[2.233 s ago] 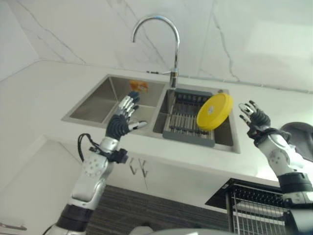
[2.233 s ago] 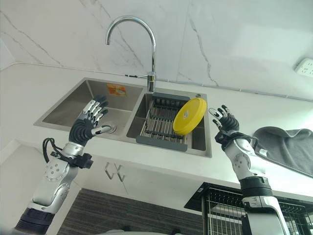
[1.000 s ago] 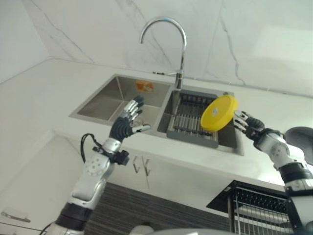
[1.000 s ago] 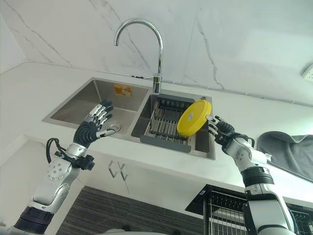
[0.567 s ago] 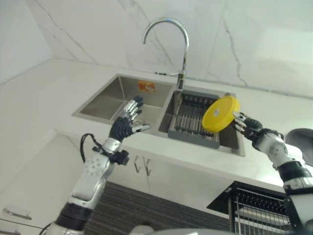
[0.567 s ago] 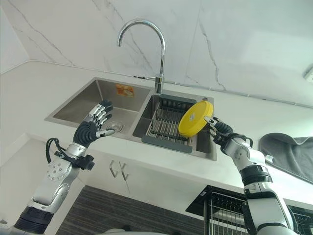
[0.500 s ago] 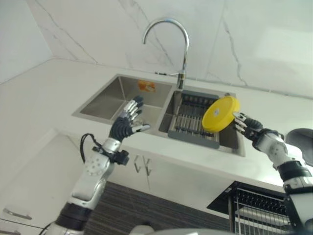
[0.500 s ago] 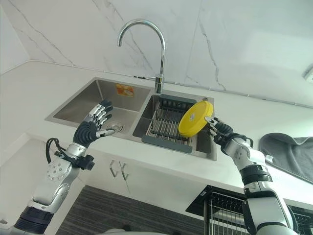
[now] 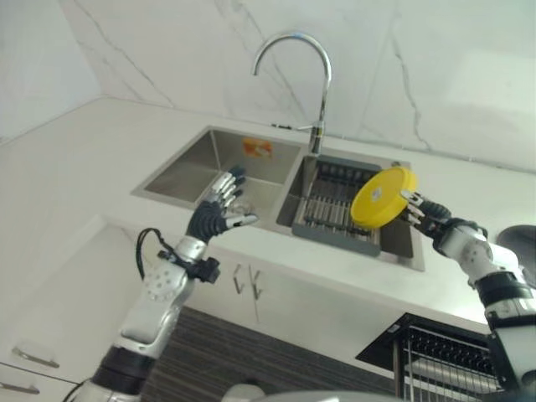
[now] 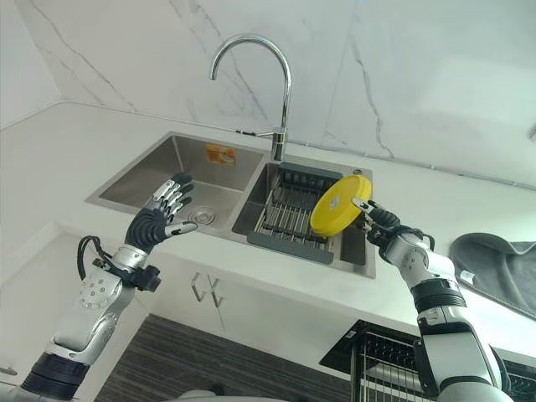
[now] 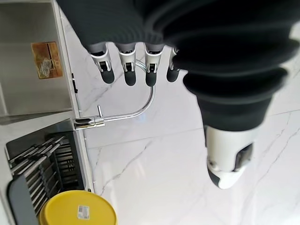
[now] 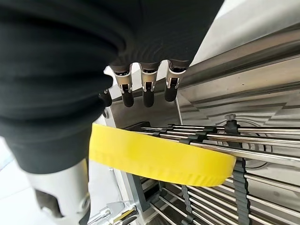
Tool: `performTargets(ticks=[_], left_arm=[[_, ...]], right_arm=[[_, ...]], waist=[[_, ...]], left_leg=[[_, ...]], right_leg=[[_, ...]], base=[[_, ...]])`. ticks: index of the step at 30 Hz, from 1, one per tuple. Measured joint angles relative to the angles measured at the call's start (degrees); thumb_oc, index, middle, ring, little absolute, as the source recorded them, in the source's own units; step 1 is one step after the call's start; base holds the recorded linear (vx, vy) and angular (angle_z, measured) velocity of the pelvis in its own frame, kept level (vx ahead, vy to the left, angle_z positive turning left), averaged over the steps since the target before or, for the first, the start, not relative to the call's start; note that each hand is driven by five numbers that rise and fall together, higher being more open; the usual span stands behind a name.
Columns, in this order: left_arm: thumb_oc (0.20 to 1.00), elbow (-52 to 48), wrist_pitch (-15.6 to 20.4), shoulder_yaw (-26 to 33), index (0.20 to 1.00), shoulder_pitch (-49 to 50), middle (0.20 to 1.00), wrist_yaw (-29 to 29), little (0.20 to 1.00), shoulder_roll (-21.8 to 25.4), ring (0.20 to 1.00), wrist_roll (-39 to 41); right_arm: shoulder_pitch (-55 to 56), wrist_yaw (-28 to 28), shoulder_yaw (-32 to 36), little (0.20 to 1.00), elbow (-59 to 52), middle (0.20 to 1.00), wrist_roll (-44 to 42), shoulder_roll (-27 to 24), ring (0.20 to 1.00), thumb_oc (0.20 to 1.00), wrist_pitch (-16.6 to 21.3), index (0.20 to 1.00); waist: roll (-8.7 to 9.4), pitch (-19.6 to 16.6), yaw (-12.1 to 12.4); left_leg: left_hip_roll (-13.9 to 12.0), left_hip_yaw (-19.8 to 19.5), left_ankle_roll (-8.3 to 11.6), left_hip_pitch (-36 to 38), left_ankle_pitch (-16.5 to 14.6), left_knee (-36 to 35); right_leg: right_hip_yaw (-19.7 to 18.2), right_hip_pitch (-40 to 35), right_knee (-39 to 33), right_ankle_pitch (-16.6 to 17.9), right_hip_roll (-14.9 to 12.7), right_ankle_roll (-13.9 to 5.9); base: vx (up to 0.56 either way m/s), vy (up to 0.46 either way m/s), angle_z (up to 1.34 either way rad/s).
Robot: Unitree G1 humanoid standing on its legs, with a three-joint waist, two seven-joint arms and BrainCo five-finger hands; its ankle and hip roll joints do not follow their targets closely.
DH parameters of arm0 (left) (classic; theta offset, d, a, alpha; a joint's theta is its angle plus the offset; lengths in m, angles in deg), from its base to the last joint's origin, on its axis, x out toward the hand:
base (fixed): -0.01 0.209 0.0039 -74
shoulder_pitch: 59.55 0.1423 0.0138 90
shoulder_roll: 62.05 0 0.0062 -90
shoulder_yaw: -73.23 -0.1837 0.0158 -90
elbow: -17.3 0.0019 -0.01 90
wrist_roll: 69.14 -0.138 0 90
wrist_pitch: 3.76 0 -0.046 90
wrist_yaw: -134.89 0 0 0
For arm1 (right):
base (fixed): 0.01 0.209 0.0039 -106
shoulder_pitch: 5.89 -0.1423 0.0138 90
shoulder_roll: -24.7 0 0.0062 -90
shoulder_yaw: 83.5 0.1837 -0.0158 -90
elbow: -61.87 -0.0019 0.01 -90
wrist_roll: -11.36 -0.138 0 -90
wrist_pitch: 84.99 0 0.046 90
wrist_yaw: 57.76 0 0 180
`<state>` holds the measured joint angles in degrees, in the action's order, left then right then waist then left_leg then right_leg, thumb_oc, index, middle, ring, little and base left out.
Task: Place the dishes in the dishwasher.
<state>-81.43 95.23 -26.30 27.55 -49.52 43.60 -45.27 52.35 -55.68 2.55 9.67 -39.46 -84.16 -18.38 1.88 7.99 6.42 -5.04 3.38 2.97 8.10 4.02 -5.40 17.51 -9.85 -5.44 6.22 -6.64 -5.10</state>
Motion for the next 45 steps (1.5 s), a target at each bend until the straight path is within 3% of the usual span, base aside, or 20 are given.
performTargets(ticks=[45], left_arm=[[1.0,0.94,-1.68,-1.83,1.0,0.06,1.0,0.91,1.0,0.84,1.0,0.29]], right_arm=[[-4.84,1.42,-0.14,1.0,9.58,1.0,-2.18,-0.02,1.0,1.0,0.21,1.0]], waist=[[-0.9,-0.44,2.42]], left_leg=[[0.31,-3.11,0.04,-0.02,0.17,0.0]], right_leg=[[3.13,-1.79,0.0,-0.75,0.02,-0.21]], base=[[0.01,-0.001,0.03]])
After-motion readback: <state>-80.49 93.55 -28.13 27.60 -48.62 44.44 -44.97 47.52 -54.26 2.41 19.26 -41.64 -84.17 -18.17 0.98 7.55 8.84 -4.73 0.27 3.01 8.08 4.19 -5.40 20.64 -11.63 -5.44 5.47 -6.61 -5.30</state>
